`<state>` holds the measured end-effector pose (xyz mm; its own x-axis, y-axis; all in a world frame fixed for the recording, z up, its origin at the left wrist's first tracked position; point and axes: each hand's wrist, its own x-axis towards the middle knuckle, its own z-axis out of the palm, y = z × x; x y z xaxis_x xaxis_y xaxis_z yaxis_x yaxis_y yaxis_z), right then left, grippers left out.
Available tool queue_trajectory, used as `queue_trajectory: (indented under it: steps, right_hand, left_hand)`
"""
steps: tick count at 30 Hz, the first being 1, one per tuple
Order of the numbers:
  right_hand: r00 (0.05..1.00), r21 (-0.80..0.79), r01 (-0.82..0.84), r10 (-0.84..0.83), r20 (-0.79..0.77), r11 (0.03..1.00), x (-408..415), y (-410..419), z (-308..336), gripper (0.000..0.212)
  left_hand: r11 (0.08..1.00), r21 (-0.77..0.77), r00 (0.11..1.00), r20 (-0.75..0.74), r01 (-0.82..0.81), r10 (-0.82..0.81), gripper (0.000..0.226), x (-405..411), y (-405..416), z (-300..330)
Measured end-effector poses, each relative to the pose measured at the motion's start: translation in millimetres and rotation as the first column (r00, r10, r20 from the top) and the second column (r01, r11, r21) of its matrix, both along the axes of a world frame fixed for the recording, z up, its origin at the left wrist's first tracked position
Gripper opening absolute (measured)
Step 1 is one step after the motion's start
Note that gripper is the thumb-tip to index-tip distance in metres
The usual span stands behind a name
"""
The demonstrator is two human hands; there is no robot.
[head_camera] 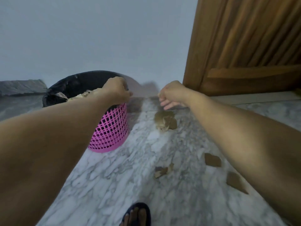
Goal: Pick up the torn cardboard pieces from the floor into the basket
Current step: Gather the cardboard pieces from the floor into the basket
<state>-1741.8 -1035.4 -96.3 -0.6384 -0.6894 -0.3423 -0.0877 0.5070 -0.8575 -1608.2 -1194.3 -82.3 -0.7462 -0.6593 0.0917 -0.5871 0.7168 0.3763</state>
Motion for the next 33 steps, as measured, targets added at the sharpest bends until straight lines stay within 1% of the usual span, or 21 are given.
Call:
queue_trajectory:
  steps: [1,2,3,4,6,9,13,19,23,24,26,28,31,33]
  right_hand:
    - [1.0,0.031,-0.02,0.019,0.016,0.999,-7.4,18.2,-2.3,0.041]
    - [1.0,0.064,-0.008,0.008,0.008,0.998,-16.6,45.1,-5.8,0.035]
    - [1.0,0.1,0.023,-0.024,0.001,0.995,-23.8,67.2,-8.6,0.024]
    - [0.997,0.13,0.072,-0.071,-0.009,0.989,-31.7,88.2,-13.1,0.018]
    - [0.989,0.182,0.144,-0.136,-0.056,0.973,-48.5,135.8,-23.4,0.018]
    - [0.965,0.258,0.251,-0.222,-0.138,0.933,-66.0,218.5,-42.7,0.03]
    - [0.946,0.331,0.324,-0.31,-0.095,0.886,-74.4,308.9,-71.1,0.037]
    - [0.895,0.454,0.399,-0.446,-0.003,0.797,-71.1,424.5,-122.7,0.036]
    - [0.837,0.507,0.456,-0.546,0.035,0.731,-63.8,479.7,-155.0,0.034]
    - [0.814,0.53,0.475,-0.58,0.039,0.702,-60.5,498.5,-166.1,0.033]
    - [0.792,0.583,0.49,-0.61,0.013,0.649,-53.2,526.6,-185.4,0.034]
    - [0.8,0.642,0.474,-0.599,-0.028,0.603,-41.5,546.4,-201.0,0.032]
    - [0.86,0.732,0.426,-0.489,-0.145,0.532,-22.3,568.3,-221.3,0.04]
    - [0.858,0.731,0.457,-0.468,-0.213,0.507,-7.9,579.7,-237.8,0.045]
  left_hand:
    - [0.998,0.017,0.995,0.073,0.063,-0.065,0.04,-8.7,14.2,3.6]
    - [0.992,0.03,0.977,0.17,0.126,-0.129,0.045,-21.1,36.6,4.9]
    - [0.985,0.026,0.951,0.258,0.168,-0.169,0.049,-30.3,55.1,5.5]
    - [0.977,-0.002,0.917,0.344,0.214,-0.2,0.052,-38.0,73.0,4.8]
    - [0.955,0.005,0.854,0.447,0.297,-0.268,0.056,-54.8,110.4,-2.4]
    - [0.899,0.04,0.767,0.506,0.436,-0.394,0.059,-82.6,172.4,-25.7]
    - [0.827,0.165,0.661,0.527,0.537,-0.534,0.058,-113.8,241.3,-63.4]
    - [0.721,0.332,0.521,0.519,0.608,-0.678,0.075,-149.4,329.8,-130.2]
    - [0.689,0.385,0.483,0.508,0.614,-0.714,0.074,-160.2,362.9,-168.7]
    - [0.67,0.41,0.455,0.507,0.619,-0.732,0.074,-165.4,378.1,-181.6]
    - [0.651,0.453,0.432,0.499,0.609,-0.751,0.076,-169.4,399.3,-202.8]
    - [0.633,0.463,0.43,0.475,0.62,-0.768,0.076,-171.1,418.5,-220.6]
    - [0.606,0.45,0.44,0.425,0.655,-0.791,0.076,-175.8,449.3,-246.0]
    - [0.597,0.429,0.446,0.406,0.678,-0.798,0.074,-180.8,472.9,-259.4]
